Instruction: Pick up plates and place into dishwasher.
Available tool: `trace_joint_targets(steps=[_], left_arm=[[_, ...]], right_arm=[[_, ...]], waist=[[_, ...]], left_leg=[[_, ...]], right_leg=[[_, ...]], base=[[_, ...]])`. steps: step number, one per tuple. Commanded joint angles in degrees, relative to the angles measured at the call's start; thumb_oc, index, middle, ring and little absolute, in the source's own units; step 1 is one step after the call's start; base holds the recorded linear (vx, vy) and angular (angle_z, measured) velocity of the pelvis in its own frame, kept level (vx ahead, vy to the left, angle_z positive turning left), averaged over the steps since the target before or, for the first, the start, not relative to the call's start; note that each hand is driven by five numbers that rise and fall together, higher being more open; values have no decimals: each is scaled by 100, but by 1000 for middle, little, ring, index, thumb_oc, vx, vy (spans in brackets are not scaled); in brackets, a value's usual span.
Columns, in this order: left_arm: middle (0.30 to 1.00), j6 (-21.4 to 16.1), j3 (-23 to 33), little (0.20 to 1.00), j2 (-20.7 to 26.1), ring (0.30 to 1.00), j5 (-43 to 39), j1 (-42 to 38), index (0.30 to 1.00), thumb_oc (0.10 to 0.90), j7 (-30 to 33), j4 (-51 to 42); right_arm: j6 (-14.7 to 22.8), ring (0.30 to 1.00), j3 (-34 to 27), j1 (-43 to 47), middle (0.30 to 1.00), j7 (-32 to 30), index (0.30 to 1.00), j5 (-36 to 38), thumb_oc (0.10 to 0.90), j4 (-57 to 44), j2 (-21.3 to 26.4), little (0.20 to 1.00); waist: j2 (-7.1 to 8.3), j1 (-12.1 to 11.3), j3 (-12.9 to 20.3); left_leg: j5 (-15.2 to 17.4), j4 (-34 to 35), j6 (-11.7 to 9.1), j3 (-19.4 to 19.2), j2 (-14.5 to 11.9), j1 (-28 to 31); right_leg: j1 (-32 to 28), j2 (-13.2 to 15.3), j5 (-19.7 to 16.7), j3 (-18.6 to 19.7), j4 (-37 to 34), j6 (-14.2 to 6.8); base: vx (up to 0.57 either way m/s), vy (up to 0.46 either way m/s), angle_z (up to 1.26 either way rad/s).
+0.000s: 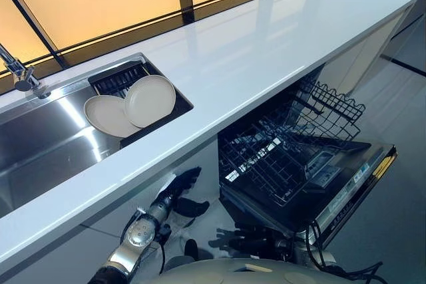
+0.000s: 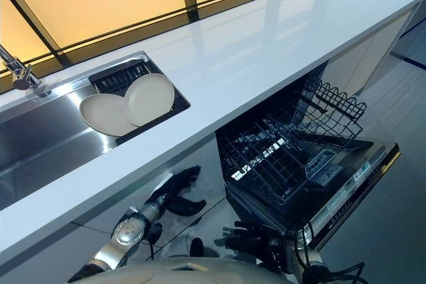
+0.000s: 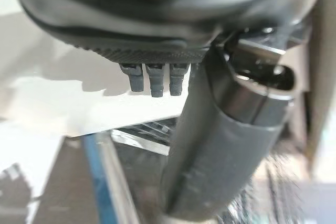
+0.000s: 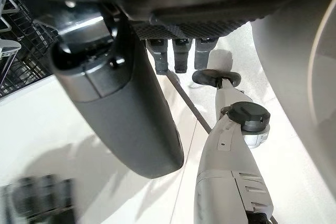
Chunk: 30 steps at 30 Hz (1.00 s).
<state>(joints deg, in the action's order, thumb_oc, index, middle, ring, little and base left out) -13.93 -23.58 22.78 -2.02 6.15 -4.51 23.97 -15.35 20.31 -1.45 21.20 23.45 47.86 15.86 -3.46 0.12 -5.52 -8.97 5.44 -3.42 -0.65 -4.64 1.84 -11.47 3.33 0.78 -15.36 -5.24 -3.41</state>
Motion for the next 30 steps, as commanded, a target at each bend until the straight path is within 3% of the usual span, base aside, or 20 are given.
trace_joint_targets(steps=[1, 4, 7, 11, 15, 17, 18, 19, 20, 21, 22, 25, 27, 30], left_arm=[[900, -473, 431, 900, 582, 900, -49, -721, 900, 800, -189, -1155], [900, -303, 494, 900, 706, 900, -217, -748, 900, 800, -711, -1785], [900, 158, 538, 900, 714, 900, -932, -756, 900, 800, -1517, -2250], [900, 1354, 350, 900, 601, 900, -2441, -771, 900, 800, -3103, -2798], [900, 2303, 166, 900, 436, 900, -3858, -851, 900, 800, -3833, -3198], [900, 2523, 125, 900, 414, 900, -4226, -860, 900, 800, -4047, -3263], [900, 3094, 118, 900, 300, 900, -4812, -871, 900, 800, -4501, -3371], [900, 3157, 122, 900, 281, 900, -4867, -867, 900, 800, -4534, -3389], [900, 3632, 133, 900, 188, 900, -5338, -854, 900, 800, -4713, -3436], [900, 4335, 163, 900, -80, 900, -5934, -828, 900, 800, -4936, -3479], [900, 4626, 147, 900, -220, 900, -6202, -839, 900, 800, -4930, -3506], [900, 4819, 12, 900, -477, 900, -6558, -869, 900, 800, -4791, -3551], [900, 4580, -51, 900, -599, 900, -6547, -936, 900, 800, -4681, -3695], [900, 4072, 122, 900, -403, 900, -6270, -971, 900, 800, -4312, -4005]], right_arm=[[12, 900, 0, 80, 900, 17, 900, 34, 800, -160, -173, 900], [37, 900, -31, 83, 900, -64, 900, 92, 800, -143, -197, 900], [99, 900, -44, 90, 900, -93, 900, 107, 800, -70, -225, 900], [154, 900, -44, 159, 900, -82, 900, 131, 800, 57, -208, 900], [215, 900, 17, 230, 900, -61, 900, 148, 800, 211, -203, 900], [203, 900, 44, 255, 900, -71, 900, 177, 800, 222, -202, 900], [258, 900, 59, 282, 900, -47, 900, 194, 800, 320, -213, 900], [266, 900, 60, 286, 900, -42, 900, 192, 800, 332, -215, 900], [299, 900, 61, 299, 900, -23, 900, 189, 800, 387, -225, 900], [391, 900, 49, 328, 900, 18, 900, 169, 800, 529, -272, 900], [423, 900, 47, 349, 900, 28, 900, 160, 800, 595, -305, 900], [449, 900, 57, 471, 900, 54, 900, 171, 800, 750, -359, 900], [438, 900, 63, 564, 900, 66, 900, 204, 800, 832, -395, 900], [379, 900, 87, 538, 900, 33, 900, 202, 800, 753, -393, 900]], waist=[[239, -134, -199], [223, -184, -211], [207, -215, -205], [167, -227, -199], [151, -217, -177], [151, -214, -176], [157, -219, -172], [158, -218, -175], [160, -215, -178], [169, -209, -173], [180, -207, -165], [200, -200, -165], [227, -197, -167], [210, -209, -174]], left_leg=[[945, -44, 154, -236, 439, 626], [942, -44, 168, -200, 451, 607], [936, -44, 179, -161, 458, 590], [919, -44, 177, -103, 458, 576], [924, -44, 183, -78, 454, 570], [923, -44, 180, -73, 451, 567], [926, -44, 180, -59, 452, 562], [927, -44, 180, -60, 451, 564], [929, -44, 177, -64, 448, 567], [946, -44, 179, -75, 443, 567], [954, -44, 179, -82, 440, 564], [967, -44, 173, -90, 430, 572], [977, -44, 174, -102, 423, 564], [960, -44, 165, -99, 416, 556]], right_leg=[[156, 216, -158, 151, 74, -182], [157, 231, -153, 106, 79, -186], [160, 237, -156, 82, 74, -193], [165, 245, -175, 65, 69, -210], [167, 255, -195, 58, 52, -226], [172, 257, -204, 62, 47, -229], [176, 261, -219, 73, 39, -228], [174, 262, -222, 75, 38, -228], [172, 266, -235, 82, 31, -229], [181, 274, -242, 103, 24, -223], [187, 275, -246, 114, 24, -216], [189, 268, -245, 146, 26, -200], [205, 268, -244, 168, 26, -189], [212, 273, -245, 179, 24, -191]], base=[[-13, 17, 9], [-9, -1, 15], [-6, -3, 11], [1, 1, 9], [6, -2, 4], [0, 0, 0], [0, 0, 0], [12, -25, 4], [0, 0, 0], [9, -32, 1], [8, -37, -1], [3, -24, 0], [-7, -35, 0], [0, 0, 0]])
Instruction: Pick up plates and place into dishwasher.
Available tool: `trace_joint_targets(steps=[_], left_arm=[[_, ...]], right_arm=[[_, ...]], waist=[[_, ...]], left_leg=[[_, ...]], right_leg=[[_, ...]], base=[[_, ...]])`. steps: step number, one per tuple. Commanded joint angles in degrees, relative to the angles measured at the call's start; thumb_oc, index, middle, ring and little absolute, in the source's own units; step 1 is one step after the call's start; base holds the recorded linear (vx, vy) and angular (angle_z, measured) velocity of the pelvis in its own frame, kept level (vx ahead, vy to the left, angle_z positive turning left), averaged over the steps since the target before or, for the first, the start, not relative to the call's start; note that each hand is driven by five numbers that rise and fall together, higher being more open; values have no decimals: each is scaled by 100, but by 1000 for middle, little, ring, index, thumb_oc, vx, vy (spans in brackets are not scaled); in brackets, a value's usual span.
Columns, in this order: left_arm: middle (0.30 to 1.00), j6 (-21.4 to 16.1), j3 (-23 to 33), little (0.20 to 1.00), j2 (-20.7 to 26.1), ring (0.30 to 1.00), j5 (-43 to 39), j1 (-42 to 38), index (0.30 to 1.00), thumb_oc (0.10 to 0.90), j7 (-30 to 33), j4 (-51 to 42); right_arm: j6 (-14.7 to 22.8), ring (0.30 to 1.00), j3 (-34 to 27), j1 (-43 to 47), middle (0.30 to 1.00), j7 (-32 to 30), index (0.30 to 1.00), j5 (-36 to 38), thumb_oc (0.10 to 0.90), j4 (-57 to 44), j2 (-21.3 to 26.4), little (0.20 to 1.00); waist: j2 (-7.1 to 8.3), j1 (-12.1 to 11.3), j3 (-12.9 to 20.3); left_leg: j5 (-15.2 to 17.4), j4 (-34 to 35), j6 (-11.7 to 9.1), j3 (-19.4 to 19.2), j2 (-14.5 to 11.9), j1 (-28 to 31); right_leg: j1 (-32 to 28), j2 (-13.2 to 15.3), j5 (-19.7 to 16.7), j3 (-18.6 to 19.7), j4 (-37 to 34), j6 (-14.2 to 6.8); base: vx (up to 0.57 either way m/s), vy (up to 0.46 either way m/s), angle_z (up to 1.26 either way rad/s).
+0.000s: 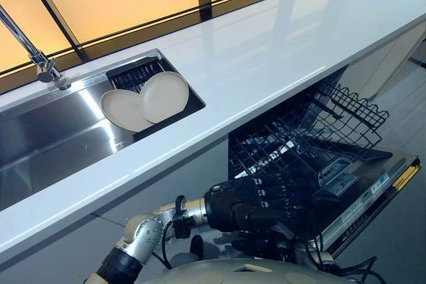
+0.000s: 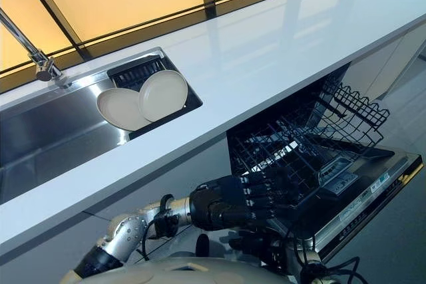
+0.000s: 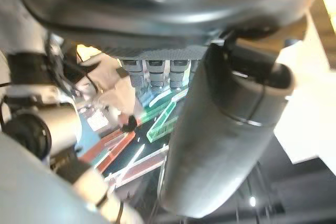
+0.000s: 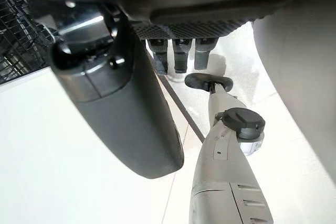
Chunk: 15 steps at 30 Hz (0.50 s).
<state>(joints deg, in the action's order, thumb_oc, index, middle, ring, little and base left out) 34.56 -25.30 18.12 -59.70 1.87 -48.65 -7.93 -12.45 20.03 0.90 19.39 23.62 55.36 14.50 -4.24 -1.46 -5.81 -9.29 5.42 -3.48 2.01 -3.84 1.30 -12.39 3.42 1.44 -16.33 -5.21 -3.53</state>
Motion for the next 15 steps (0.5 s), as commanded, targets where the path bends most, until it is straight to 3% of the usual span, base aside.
trace_joint_targets(steps=[1, 6, 8, 11, 15], left_arm=[[900, -1012, 404, 900, 180, 900, -259, -562, 900, 800, 227, -929], [900, -1659, 1317, 900, 747, 900, -110, -827, 900, 800, 743, -1488], [900, -2095, 1566, 900, 999, 900, -98, -1055, 900, 800, 922, -1622], [900, -2556, 1991, 900, 1188, 900, -419, -1647, 900, 800, 1782, -1736], [900, -3526, 2522, 900, 1600, 900, -697, -2614, 900, 800, 3073, -1606]], right_arm=[[52, 900, 127, 259, 900, 188, 900, 160, 800, -68, -258, 900], [11, 900, 146, -112, 900, 16, 900, 132, 800, -456, -272, 900], [55, 900, 156, -164, 900, 47, 900, 127, 800, -425, -281, 900], [146, 900, 223, -180, 900, 103, 900, 74, 800, -268, -353, 900], [33, 900, 345, -135, 900, 124, 900, 60, 800, -225, -393, 900]], waist=[[280, -61, -145], [237, -177, -120], [238, -213, -95], [254, -243, -31], [254, -219, 69]], left_leg=[[986, -42, 173, -361, 334, 607], [963, -42, 182, -237, 349, 594], [955, -42, 170, -188, 351, 592], [945, -42, 159, -114, 360, 596], [923, -42, 117, -103, 339, 594]], right_leg=[[303, 270, -307, 270, 21, -183], [243, 312, -272, 139, 21, -193], [219, 315, -263, 82, 27, -196], [174, 312, -219, 20, 32, -187], [160, 287, -185, -8, 49, -156]], base=[[-33, -17, -1], [-22, -20, 1], [8, -39, 10], [26, -42, 29], [42, -37, 32]])
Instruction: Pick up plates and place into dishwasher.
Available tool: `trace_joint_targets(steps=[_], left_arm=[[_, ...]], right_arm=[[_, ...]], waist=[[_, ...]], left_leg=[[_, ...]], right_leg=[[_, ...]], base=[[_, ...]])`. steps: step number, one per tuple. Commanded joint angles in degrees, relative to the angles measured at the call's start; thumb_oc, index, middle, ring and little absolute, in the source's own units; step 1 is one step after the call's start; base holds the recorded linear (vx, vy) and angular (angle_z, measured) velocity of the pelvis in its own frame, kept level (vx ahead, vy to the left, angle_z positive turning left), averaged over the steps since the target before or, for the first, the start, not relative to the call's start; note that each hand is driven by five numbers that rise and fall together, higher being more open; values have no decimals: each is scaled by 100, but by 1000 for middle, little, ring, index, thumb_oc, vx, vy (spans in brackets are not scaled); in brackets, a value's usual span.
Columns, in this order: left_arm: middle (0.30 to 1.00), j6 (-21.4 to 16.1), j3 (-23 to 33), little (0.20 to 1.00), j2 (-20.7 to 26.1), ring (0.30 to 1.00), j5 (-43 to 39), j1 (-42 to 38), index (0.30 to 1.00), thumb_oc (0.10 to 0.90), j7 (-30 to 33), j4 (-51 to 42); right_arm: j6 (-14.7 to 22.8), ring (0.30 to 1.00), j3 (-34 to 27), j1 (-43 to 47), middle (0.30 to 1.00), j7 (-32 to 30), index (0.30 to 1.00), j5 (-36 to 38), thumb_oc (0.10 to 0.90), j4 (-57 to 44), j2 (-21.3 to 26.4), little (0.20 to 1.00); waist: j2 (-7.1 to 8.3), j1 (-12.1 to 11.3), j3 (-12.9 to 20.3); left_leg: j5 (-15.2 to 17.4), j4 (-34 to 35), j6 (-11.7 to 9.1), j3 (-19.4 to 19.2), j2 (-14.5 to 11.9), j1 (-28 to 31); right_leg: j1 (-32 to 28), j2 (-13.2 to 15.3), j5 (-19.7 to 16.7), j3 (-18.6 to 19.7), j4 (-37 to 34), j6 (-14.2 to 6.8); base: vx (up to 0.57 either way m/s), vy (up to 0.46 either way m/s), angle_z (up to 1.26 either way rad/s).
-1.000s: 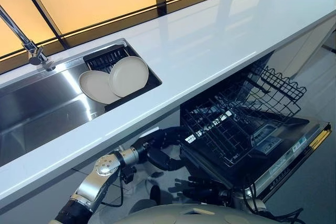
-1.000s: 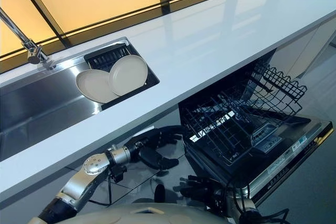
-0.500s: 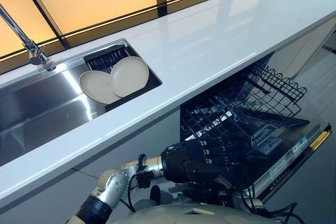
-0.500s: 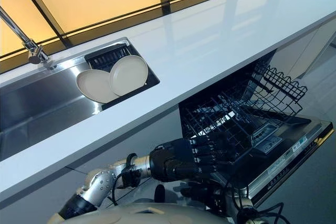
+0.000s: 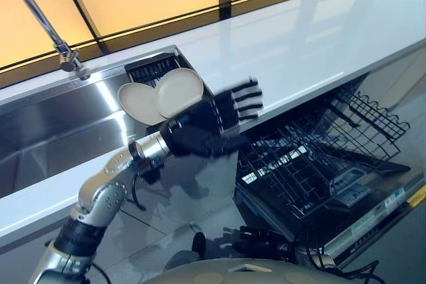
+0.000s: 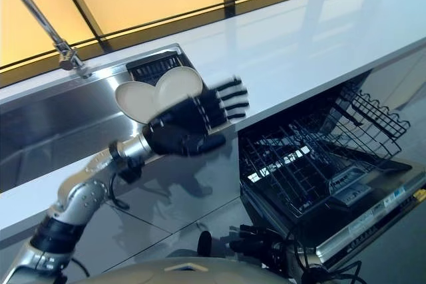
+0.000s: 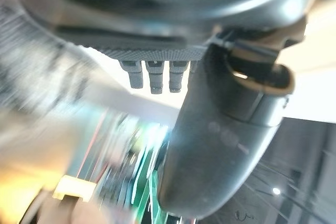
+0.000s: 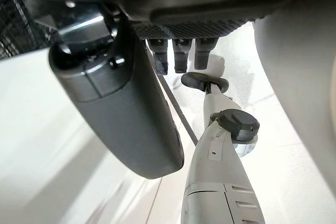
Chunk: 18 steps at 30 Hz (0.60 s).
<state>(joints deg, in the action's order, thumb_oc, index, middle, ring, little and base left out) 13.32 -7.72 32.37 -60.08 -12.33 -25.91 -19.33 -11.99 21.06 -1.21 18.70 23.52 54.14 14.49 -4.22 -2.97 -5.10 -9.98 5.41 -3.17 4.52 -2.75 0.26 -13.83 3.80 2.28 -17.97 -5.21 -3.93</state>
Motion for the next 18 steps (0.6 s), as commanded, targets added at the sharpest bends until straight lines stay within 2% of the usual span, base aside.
trace_joint_targets(steps=[1, 3, 5, 9, 13, 14, 18], left_arm=[[900, -1493, 844, 900, 353, 900, -836, -1441, 900, 800, 1093, -418], [900, -1880, 943, 900, 713, 900, -695, -2105, 900, 800, 2031, -49], [900, -2013, 942, 900, 861, 900, -564, -2371, 900, 800, 2429, 192], [900, -2171, 1012, 900, 1426, 900, 14, -3162, 900, 800, 3403, 1253], [900, -1994, 968, 900, 1871, 900, 687, -3629, 900, 800, 3660, 1927], [900, -1866, 891, 900, 1990, 900, 918, -3747, 900, 800, 3655, 2067], [900, -1747, 444, 900, 2484, 900, 2145, -4219, 900, 800, 3527, 2652]], right_arm=[[-54, 900, 291, 85, 900, 195, 900, 102, 800, -117, -378, 900], [-117, 900, 407, 142, 900, 179, 900, 143, 800, -87, -342, 900], [-130, 900, 443, 178, 900, 158, 900, 159, 800, -66, -332, 900], [-228, 900, 577, 252, 900, 230, 900, 157, 800, -55, -258, 900], [-123, 900, 719, 275, 900, 342, 900, -65, 800, -11, -206, 900], [-91, 900, 758, 279, 900, 349, 900, -122, 800, -23, -180, 900], [-187, 900, 806, 236, 900, 336, 900, -158, 800, -86, -101, 900]], waist=[[246, -57, 16], [207, -7, 66], [196, 8, 67], [126, 71, 109], [99, 94, 126], [94, 106, 129], [86, 166, 133]], left_leg=[[991, -41, 80, -362, 229, 695], [988, -41, 53, -405, 221, 695], [985, -41, 47, -419, 217, 701], [993, -41, 26, -492, 212, 713], [994, -41, 5, -523, 216, 710], [996, -41, 1, -532, 217, 708], [1000, -41, -6, -606, 222, 697]], right_leg=[[303, 238, -257, 154, 49, -104], [310, 215, -235, 154, 58, -82], [306, 205, -229, 150, 62, -76], [303, 172, -190, 161, 64, -64], [303, 149, -174, 173, 56, -63], [304, 144, -169, 175, 56, -62], [318, 138, -176, 191, 49, -83]], base=[[44, -16, 10], [45, -3, 2], [40, 1, -1], [44, 6, 2], [49, 9, -1], [58, 19, -2], [83, 43, -1]])
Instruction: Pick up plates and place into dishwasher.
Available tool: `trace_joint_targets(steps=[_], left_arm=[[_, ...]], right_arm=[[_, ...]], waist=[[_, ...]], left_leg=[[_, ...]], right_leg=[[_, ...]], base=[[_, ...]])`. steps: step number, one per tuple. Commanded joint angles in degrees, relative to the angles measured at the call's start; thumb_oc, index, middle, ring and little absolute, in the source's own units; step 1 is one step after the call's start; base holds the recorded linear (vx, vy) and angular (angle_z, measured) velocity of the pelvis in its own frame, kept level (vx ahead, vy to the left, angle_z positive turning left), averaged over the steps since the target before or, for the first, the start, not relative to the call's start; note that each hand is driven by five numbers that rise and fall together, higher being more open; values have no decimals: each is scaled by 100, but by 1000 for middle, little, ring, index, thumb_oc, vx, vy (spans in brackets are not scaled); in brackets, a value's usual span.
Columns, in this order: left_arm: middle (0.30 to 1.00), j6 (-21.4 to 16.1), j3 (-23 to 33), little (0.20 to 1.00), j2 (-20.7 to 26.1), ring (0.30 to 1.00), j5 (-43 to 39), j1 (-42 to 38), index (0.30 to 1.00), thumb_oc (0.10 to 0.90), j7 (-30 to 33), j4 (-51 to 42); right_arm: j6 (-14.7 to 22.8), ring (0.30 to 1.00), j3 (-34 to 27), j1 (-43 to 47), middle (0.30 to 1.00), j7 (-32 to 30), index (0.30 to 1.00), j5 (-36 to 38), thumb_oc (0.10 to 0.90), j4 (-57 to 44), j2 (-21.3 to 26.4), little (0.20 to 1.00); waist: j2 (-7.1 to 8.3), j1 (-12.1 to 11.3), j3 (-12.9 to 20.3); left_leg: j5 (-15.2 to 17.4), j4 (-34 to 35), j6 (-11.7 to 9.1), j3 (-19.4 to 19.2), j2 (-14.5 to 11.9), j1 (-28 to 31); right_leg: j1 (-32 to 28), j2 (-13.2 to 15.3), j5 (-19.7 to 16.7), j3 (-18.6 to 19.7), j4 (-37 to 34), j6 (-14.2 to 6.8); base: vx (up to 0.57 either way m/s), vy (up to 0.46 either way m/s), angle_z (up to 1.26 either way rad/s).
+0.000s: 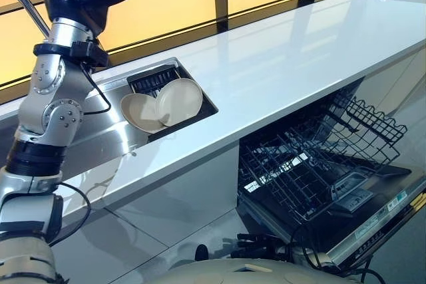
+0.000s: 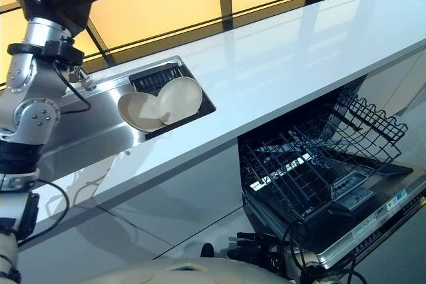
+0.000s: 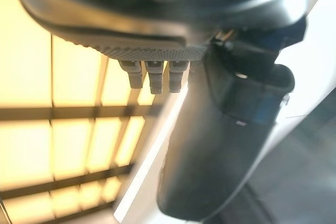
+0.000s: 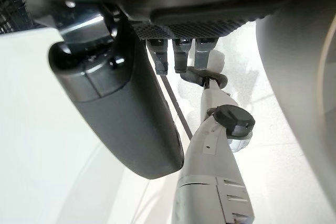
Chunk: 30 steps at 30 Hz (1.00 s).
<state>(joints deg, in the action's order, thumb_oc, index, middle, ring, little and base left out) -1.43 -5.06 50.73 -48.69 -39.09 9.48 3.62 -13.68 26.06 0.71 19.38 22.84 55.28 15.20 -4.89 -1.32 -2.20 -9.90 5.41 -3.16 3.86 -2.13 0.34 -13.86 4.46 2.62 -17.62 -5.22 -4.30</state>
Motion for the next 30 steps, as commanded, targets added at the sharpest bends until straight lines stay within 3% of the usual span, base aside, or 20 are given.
trace_joint_targets(steps=[1, 3, 8, 13, 22, 30], left_arm=[[900, -250, 72, 900, 736, 900, 1197, -1645, 900, 800, -40, 461], [900, -100, -287, 900, 1078, 900, 1857, -1976, 900, 800, -268, 781], [900, -137, -1193, 900, 1668, 900, 2767, -2613, 900, 800, -746, 1593], [900, -50, -1757, 900, 1968, 900, 3034, -2913, 900, 800, -1169, 2046], [900, 27, -2396, 900, 2132, 900, 3439, -3117, 900, 800, -2156, 2994], [900, 180, -2336, 900, 2077, 900, 3652, -2897, 900, 800, -2368, 3370]], right_arm=[[-14, 900, 309, 20, 900, 277, 900, -104, 800, -193, -167, 900], [-13, 900, 296, -75, 900, 328, 900, -217, 800, -167, -118, 900], [27, 900, 262, -307, 900, 424, 900, -534, 800, -208, -9, 900], [1, 900, 204, -499, 900, 505, 900, -767, 800, -314, 81, 900], [56, 900, 118, -613, 900, 548, 900, -1066, 800, -449, 241, 900], [229, 900, 98, -603, 900, 421, 900, -1282, 800, -689, 413, 900]], waist=[[153, 16, -161], [132, 82, -158], [113, 225, -211], [153, 324, -281], [145, 473, -382], [127, 512, -628]], left_leg=[[990, -41, -8, -562, 159, 690], [992, -41, 1, -623, 164, 690], [995, -41, 21, -767, 196, 654], [1016, -41, 50, -850, 246, 599], [1040, -41, 114, -964, 298, 563], [1027, -41, 155, -973, 325, 429]], right_leg=[[325, 73, -216, 160, 50, -55], [342, 74, -240, 183, 54, -79], [429, 108, -331, 254, 46, -167], [539, 138, -412, 325, 22, -245], [713, 205, -513, 504, 26, -352], [923, 239, -554, 608, 71, -371]], base=[[100, 62, -2], [110, 76, -2], [91, 89, -8], [42, 72, -7], [28, 71, -7], [-33, 64, -2]])
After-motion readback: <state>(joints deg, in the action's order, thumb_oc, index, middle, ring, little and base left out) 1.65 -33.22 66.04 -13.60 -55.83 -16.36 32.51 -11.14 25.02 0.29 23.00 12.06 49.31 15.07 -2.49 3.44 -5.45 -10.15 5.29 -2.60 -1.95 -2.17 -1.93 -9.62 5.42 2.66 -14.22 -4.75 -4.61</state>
